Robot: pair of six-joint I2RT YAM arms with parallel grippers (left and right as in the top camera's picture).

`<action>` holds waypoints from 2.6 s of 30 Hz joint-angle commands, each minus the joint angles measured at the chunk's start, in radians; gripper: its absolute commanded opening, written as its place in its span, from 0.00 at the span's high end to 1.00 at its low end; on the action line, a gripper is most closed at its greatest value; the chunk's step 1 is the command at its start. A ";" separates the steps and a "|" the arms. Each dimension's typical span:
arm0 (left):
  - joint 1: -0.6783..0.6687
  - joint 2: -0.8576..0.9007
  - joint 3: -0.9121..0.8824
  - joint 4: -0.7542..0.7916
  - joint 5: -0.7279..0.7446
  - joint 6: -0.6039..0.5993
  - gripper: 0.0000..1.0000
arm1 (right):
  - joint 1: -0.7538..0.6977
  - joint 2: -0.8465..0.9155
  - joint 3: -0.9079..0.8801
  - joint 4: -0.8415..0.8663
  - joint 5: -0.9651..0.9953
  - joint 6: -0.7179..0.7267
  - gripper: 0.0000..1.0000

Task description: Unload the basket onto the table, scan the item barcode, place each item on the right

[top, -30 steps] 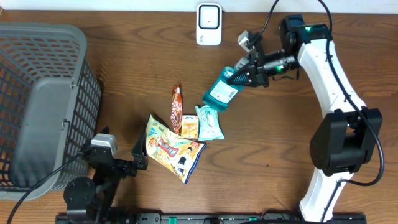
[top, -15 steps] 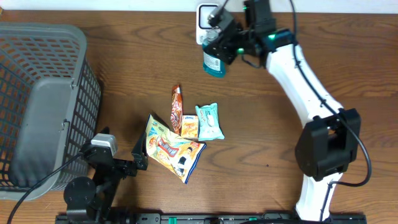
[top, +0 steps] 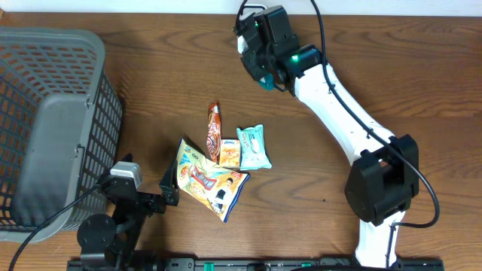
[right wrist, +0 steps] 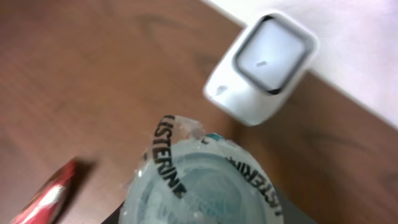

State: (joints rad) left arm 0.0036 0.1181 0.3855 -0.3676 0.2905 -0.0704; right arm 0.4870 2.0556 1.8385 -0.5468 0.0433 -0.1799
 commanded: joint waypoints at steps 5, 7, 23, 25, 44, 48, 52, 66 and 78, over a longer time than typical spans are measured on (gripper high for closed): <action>-0.003 0.003 -0.005 0.001 0.016 0.014 0.02 | 0.009 -0.040 0.014 0.171 0.346 -0.053 0.99; -0.003 0.003 -0.005 0.001 0.016 0.014 0.02 | 0.011 -0.032 0.014 0.226 0.386 -0.086 0.99; -0.003 0.003 -0.005 0.001 0.016 0.014 0.02 | 0.063 0.294 0.198 0.677 0.671 -0.437 0.99; -0.003 0.003 -0.005 0.001 0.016 0.014 0.02 | 0.072 0.375 0.311 0.676 0.709 -0.488 0.99; -0.003 0.003 -0.005 0.001 0.016 0.014 0.02 | -0.017 0.562 0.715 0.134 0.995 -0.227 0.87; -0.003 0.003 -0.005 0.001 0.016 0.014 0.02 | -0.118 0.562 0.714 -0.277 0.824 0.043 0.35; -0.003 0.003 -0.005 0.001 0.016 0.014 0.02 | -0.227 0.565 0.705 -0.444 0.657 0.150 0.01; -0.003 0.003 -0.005 0.001 0.016 0.014 0.02 | -0.422 0.565 0.500 -0.491 0.135 0.035 0.01; -0.003 0.003 -0.005 0.001 0.016 0.014 0.02 | -0.478 0.565 0.455 -0.515 -0.037 -0.009 0.34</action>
State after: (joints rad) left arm 0.0036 0.1219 0.3855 -0.3676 0.2905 -0.0704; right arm 0.0074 2.6019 2.3333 -1.0412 0.0196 -0.1558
